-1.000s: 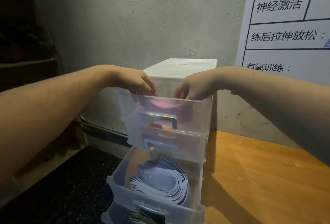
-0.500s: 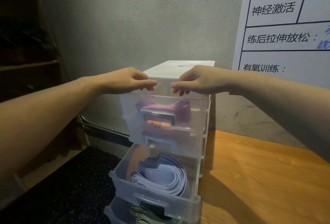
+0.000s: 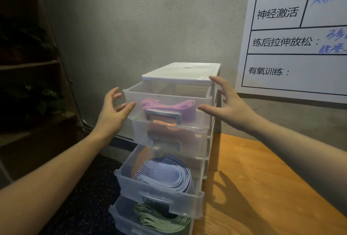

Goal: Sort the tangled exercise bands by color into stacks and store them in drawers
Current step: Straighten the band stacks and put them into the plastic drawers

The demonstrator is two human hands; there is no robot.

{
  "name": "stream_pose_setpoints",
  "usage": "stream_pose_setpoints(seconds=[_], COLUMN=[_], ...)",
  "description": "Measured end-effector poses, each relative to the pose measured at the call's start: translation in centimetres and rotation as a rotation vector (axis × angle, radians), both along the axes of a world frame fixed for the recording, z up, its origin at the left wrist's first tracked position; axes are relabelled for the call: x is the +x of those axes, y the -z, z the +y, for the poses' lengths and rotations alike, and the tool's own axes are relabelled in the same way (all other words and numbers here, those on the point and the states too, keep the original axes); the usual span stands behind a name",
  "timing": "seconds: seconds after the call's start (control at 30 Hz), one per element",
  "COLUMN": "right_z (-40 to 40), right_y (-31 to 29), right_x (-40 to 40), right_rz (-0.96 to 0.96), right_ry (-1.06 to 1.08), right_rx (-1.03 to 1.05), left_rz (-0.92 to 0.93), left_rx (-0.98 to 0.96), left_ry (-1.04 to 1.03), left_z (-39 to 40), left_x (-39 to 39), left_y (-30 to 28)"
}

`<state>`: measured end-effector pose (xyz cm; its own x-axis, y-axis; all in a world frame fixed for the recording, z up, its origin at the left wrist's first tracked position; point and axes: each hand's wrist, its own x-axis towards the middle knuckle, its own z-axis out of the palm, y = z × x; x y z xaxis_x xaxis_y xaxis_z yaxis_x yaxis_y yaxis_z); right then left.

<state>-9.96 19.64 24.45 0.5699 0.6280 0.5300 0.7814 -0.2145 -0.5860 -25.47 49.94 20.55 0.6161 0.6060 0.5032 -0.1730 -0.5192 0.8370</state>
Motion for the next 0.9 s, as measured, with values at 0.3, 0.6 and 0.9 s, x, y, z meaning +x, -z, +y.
stream_pose_setpoints(seconds=[0.3, 0.6, 0.9], right_z=[1.3, 2.1, 1.5], right_y=[4.0, 5.2, 5.8], right_x=[2.6, 5.2, 4.4], right_rz=[-0.017, 0.026, 0.025], right_ry=[-0.097, 0.03, 0.04], right_rx=[0.219, 0.096, -0.009], left_rz=[0.007, 0.143, 0.247], left_rx=[0.025, 0.177, 0.265], left_ry=[0.03, 0.043, 0.134], left_z=[-0.2, 0.5, 2.3], left_x=[4.2, 8.2, 6.7], left_y=[-0.7, -0.1, 0.1])
